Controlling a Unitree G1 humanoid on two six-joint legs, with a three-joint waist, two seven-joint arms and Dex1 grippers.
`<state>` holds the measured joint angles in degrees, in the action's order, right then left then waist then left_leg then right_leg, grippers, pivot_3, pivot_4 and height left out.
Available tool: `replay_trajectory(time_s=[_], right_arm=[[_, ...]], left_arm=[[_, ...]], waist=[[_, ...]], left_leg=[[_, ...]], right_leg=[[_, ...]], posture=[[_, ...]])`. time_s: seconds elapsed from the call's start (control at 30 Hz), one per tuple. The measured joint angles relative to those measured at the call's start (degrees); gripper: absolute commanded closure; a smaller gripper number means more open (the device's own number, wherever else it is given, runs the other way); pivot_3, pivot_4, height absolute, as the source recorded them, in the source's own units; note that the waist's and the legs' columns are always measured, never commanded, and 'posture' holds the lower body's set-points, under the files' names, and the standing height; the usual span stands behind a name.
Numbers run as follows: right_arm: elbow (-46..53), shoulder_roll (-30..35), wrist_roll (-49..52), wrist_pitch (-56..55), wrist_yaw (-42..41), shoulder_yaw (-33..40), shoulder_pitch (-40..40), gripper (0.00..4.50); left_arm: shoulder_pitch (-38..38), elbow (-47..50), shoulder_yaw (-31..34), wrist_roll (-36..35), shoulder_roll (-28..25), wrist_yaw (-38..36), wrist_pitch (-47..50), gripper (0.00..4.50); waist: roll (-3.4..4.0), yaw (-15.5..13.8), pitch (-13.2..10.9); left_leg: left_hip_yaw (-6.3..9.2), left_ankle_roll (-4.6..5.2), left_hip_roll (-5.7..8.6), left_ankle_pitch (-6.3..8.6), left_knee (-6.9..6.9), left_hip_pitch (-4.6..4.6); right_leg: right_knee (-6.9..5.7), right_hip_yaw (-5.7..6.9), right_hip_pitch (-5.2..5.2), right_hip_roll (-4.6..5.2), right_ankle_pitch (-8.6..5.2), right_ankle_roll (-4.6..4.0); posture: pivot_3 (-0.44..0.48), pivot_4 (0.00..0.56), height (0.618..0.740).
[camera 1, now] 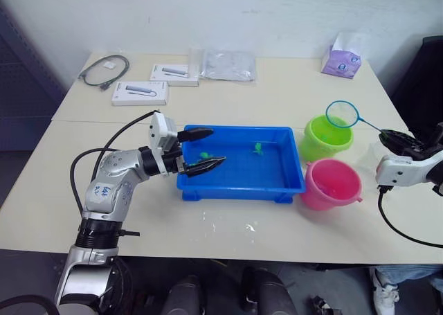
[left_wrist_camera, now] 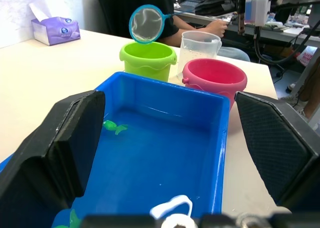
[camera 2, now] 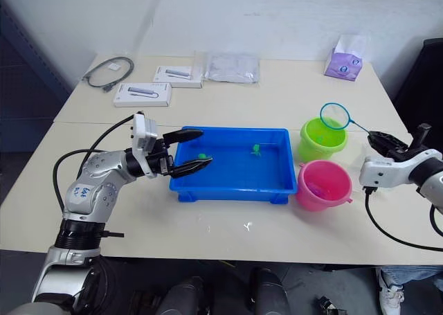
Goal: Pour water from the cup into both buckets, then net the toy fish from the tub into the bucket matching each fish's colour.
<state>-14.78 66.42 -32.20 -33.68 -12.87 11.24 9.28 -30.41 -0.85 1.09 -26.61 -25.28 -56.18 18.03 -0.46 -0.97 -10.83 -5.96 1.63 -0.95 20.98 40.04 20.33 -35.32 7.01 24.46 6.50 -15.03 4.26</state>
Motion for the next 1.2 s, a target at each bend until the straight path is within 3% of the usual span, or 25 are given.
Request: replay_trajectory(time_s=[0.1, 0.23, 0.33, 0.43, 0.67, 0.97, 1.2], right_arm=[[0.4, -1.2, 2.6, 1.1, -1.2, -0.1, -0.3, 4.50], [9.1, -9.0, 22.5, 12.9, -10.8, 0.5, 1.3, 4.50], [23.1, -11.5, 43.0, 34.1, -20.0, 0.3, 1.3, 4.50], [34.4, -10.8, 56.2, 54.6, -23.9, -2.0, 3.1, 4.50], [45.1, -13.7, 79.5, 91.5, -17.1, -4.2, 9.9, 4.50], [42.3, -23.2, 82.4, 116.4, -4.2, -5.7, 16.2, 4.50], [38.7, -29.7, 76.7, 121.2, 2.1, -4.9, 21.5, 4.50]], left_arm=[[0.1, -0.1, 0.0, 0.1, -0.3, -0.4, -0.5, 0.05], [1.5, -0.1, 0.1, 0.2, -1.0, -0.5, -1.3, 0.05], [2.2, -0.2, 0.6, 0.2, -2.7, -0.7, -1.4, 0.05], [2.4, -0.9, 1.8, 0.2, -4.0, -0.9, -1.9, 0.05], [2.8, -2.4, 2.6, 0.2, -5.2, -1.5, -2.7, 0.05], [4.1, -2.4, 3.0, 0.2, -6.2, -1.5, -2.8, 0.05], [4.2, -2.4, 3.0, 0.2, -6.3, -1.6, -3.3, 0.05]], waist=[[0.00, 0.0, 0.0], [0.02, 0.4, 0.0], [0.05, 0.6, 0.0], [0.06, 0.6, 0.0], [0.05, -0.1, 0.0], [0.05, -0.2, 0.0], [0.06, 0.0, 0.0]], left_leg=[[0.01, 0.00, -0.01, 0.00, 0.00, 0.01], [0.04, 0.00, -0.05, 0.00, 0.01, -0.01], [0.15, 0.00, -0.11, 0.00, 0.02, 0.02], [0.22, 0.05, -0.09, 0.03, 0.04, 0.04], [0.45, 0.08, -0.05, 0.05, 0.03, 0.20], [0.44, 0.08, -0.02, 0.05, 0.03, 0.32], [0.42, 0.08, 0.02, 0.05, 0.02, 0.39]], right_leg=[[0.02, 0.00, 0.00, 0.00, 0.00, 0.00], [-0.01, -0.01, -0.01, -0.03, 0.00, 0.00], [-0.17, 0.04, -0.02, 0.01, 0.00, -0.02], [-0.16, 0.10, -0.03, 0.09, 0.01, -0.03], [-0.03, 0.32, -0.02, 0.21, 0.01, -0.05], [-0.04, 0.43, 0.06, 0.19, 0.02, -0.06], [-0.06, 0.47, 0.12, 0.12, 0.02, -0.06]], posture=[[0.000, 0.150, 0.740], [0.000, 0.150, 0.740], [0.000, 0.150, 0.740], [0.000, 0.150, 0.740], [0.000, 0.150, 0.740], [0.000, 0.150, 0.740], [0.000, 0.150, 0.740]])
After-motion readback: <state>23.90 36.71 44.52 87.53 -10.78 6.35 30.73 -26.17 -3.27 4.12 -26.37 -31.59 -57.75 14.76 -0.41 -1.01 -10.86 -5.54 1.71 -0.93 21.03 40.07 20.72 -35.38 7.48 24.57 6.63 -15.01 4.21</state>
